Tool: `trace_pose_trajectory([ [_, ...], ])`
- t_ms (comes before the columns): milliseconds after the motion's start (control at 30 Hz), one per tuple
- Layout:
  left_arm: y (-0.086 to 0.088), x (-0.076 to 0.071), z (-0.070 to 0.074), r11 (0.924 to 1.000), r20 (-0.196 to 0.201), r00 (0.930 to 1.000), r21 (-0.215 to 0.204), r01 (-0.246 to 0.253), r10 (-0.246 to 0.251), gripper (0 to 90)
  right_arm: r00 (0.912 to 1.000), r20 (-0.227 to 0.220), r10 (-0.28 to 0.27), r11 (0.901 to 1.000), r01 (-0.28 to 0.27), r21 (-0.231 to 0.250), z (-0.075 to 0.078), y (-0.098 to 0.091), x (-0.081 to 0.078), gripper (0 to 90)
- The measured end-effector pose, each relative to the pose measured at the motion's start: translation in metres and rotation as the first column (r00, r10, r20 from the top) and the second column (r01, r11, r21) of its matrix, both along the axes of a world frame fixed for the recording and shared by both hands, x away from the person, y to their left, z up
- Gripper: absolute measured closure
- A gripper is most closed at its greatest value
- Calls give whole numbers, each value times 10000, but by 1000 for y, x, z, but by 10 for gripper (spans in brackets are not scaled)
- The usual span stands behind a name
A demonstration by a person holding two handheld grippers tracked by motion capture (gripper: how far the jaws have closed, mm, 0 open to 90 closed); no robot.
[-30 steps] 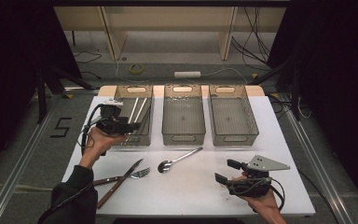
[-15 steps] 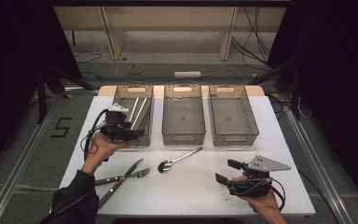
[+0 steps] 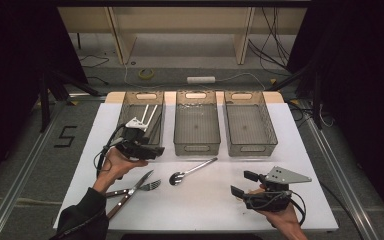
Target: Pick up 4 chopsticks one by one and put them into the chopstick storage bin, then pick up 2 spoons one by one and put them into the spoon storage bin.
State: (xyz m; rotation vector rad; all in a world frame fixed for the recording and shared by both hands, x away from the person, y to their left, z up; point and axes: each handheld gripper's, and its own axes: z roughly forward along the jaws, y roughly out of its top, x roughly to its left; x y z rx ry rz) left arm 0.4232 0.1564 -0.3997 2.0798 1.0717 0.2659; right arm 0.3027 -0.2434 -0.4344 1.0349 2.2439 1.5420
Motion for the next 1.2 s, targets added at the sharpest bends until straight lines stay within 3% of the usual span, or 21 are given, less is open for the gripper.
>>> trace_pose_trajectory([
  [133, -7, -2, -1, 9998, -42, 9998, -109, 177, -178, 258, 10000, -53, 11, 10000, -11, 26, -1, -1, 2, 270],
  [500, -25, -7, -12, 9967, -284, 9968, 312, 755, -746, 242, 10000, -37, 31, 10000, -31, 5, -1, 0, 1, 270],
  [867, -38, -14, -21, 9938, -431, 9940, 445, 1021, -1002, 237, 10000, -37, -11, 10000, 11, -18, -1, 0, 1, 270],
  [1200, -51, -17, -31, 9861, -638, 9883, 834, 1435, -1384, 236, 10000, -26, -13, 10000, 13, -24, -1, -1, 2, 270],
])
